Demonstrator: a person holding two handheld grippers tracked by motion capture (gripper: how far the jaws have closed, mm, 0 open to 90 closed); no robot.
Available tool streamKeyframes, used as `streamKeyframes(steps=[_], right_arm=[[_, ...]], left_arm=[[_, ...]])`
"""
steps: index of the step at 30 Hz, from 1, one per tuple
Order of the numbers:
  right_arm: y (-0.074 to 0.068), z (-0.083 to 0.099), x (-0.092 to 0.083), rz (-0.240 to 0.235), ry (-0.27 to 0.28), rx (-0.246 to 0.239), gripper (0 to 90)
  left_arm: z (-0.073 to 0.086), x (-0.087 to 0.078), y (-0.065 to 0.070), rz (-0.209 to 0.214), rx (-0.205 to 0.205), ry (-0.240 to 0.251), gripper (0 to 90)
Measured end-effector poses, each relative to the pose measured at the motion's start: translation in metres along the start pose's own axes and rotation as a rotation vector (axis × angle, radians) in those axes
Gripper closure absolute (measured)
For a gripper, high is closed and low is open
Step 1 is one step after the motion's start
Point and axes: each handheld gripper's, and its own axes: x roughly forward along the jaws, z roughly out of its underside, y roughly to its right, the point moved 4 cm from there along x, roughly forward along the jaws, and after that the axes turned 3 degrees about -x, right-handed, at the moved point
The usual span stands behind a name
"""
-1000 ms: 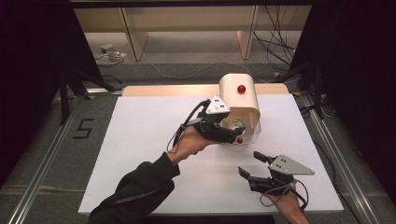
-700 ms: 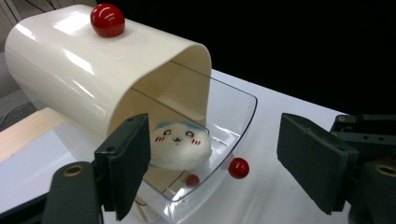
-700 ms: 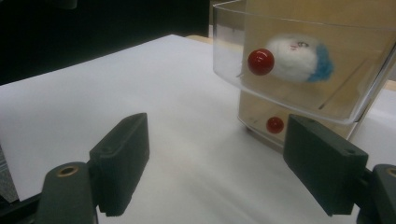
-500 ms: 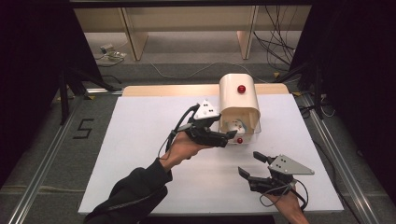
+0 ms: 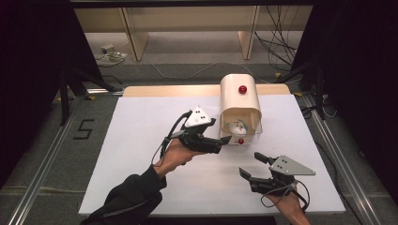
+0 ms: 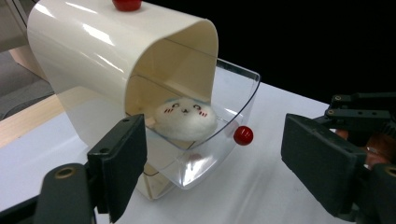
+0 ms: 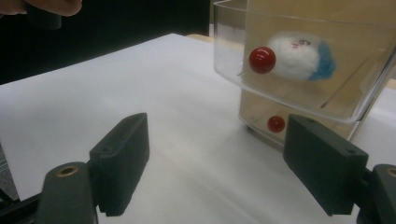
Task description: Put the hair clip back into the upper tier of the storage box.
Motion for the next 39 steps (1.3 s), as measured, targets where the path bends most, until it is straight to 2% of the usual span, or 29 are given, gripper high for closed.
streamKeyframes(steps=[9,19,36,39], right_arm=[[0.000,0.000,0.000,-0.001,0.001,-0.002,23.8],[-0.001,0.000,0.000,-0.003,0.004,-0.001,23.8],[-0.001,0.000,0.000,-0.009,0.001,0.002,23.8],[-0.001,0.000,0.000,-0.010,0.002,0.009,23.8]], left_arm=[[0.012,-0.010,-0.007,-0.004,-0.030,0.032,21.4],[0.023,-0.018,-0.011,-0.017,-0.040,0.043,20.9],[0.038,-0.034,-0.011,-0.006,-0.038,0.087,18.1],[0.041,-0.036,-0.012,-0.015,-0.034,0.084,17.4]])
